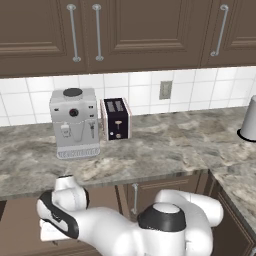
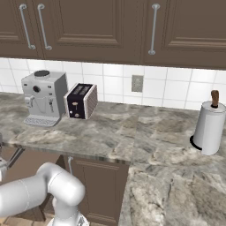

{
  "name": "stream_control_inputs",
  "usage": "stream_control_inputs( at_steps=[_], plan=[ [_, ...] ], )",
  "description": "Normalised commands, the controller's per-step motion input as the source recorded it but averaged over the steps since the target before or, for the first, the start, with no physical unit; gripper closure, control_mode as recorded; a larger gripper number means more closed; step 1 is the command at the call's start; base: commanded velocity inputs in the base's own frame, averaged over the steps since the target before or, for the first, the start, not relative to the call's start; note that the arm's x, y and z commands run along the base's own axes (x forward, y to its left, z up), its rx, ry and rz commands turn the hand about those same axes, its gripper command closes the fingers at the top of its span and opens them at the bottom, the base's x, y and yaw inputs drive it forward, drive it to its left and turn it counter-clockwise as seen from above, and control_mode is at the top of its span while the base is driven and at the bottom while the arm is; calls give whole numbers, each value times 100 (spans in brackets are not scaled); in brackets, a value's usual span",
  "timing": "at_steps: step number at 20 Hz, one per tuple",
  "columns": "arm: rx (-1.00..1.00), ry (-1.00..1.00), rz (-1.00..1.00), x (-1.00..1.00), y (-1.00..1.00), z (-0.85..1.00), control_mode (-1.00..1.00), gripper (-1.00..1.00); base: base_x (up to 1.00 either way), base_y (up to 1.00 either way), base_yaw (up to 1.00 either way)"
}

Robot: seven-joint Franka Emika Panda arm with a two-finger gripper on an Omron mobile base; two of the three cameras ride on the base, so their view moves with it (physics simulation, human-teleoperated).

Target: Take the tongs from the drawer on the left and place them on the dining counter next to the tray containing the hot dog.

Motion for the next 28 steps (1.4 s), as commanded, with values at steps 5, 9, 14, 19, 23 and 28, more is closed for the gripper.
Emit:
stream_control_inputs(
  at_steps=[5,9,14,19,23,28],
  plan=[
    [0,0,0,-74,14,-3,-100,-100,0,0,0],
    [0,0,0,-67,12,0,-100,-100,0,0,0],
    [0,0,0,-15,1,7,-100,-100,0,0,0],
    [0,0,0,0,0,37,-100,-100,0,0,0],
    [0,0,0,1,0,61,-100,-100,0,0,0],
    [-1,-1,0,16,-7,52,-100,-100,0,0,0]
  ],
)
